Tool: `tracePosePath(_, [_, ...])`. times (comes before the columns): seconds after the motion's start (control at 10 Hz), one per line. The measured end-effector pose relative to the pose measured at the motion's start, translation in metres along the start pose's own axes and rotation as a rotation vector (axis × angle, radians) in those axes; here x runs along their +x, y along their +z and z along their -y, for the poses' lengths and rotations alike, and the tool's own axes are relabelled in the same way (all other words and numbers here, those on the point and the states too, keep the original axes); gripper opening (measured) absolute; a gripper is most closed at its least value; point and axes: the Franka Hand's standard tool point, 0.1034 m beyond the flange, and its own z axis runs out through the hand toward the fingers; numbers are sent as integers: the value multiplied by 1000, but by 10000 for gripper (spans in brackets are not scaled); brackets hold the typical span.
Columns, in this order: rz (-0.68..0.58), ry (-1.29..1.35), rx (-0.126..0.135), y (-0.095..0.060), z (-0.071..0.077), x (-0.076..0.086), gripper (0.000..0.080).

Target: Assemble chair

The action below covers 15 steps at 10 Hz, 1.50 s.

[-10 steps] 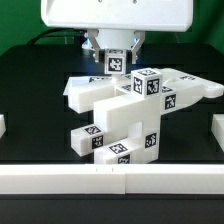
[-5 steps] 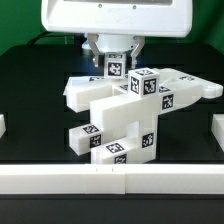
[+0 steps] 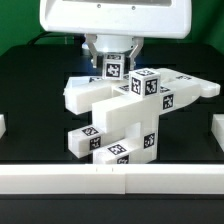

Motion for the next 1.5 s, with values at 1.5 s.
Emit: tracePosePath(1.5, [9, 789, 32, 2, -7, 2, 291])
